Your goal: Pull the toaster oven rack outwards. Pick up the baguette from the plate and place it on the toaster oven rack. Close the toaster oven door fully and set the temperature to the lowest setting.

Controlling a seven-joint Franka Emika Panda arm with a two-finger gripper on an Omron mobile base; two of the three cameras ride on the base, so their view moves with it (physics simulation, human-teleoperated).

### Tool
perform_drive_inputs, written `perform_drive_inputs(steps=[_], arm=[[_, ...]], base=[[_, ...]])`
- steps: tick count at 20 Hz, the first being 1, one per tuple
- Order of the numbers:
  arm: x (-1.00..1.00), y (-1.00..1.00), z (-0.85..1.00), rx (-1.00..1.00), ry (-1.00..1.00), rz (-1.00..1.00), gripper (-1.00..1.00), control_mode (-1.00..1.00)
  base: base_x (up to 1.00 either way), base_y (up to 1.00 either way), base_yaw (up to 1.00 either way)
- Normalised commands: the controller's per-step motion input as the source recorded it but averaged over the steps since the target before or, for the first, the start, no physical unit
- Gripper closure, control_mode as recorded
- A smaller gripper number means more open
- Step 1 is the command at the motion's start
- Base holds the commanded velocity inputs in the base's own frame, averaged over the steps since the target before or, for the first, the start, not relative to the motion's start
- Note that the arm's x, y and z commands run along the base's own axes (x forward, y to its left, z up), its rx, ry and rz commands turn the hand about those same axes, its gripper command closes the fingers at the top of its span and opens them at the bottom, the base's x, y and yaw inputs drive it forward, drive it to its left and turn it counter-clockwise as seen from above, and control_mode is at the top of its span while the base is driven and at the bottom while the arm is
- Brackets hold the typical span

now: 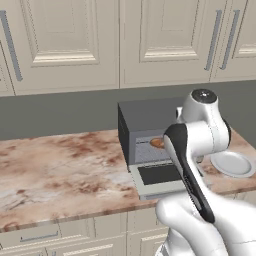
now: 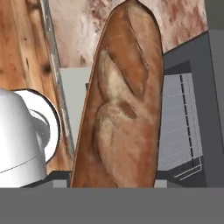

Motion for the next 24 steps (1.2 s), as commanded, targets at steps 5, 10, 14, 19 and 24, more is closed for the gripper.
perform_drive_inputs(steps=[5, 10, 14, 19, 24], arm=[[0.35, -0.23, -0.11, 0.00, 0.00, 0.20, 1.00, -1.00], [0.24, -0.14, -0.30, 0.00, 0.00, 0.17, 1.00, -1.00], [0.25, 0.00, -0.39, 0.00, 0.00, 0.09, 1.00, -1.00], [0.29, -0.02, -0.32, 0.00, 0.00, 0.04, 1.00, -1.00], [0.27, -0.06, -0.29, 0.00, 0.00, 0.02, 1.00, -1.00]], base=[[0.00, 0.00, 0.00], [0.00, 0.00, 0.00], [0.00, 0.00, 0.00], [0.00, 0.00, 0.00], [0.00, 0.00, 0.00]])
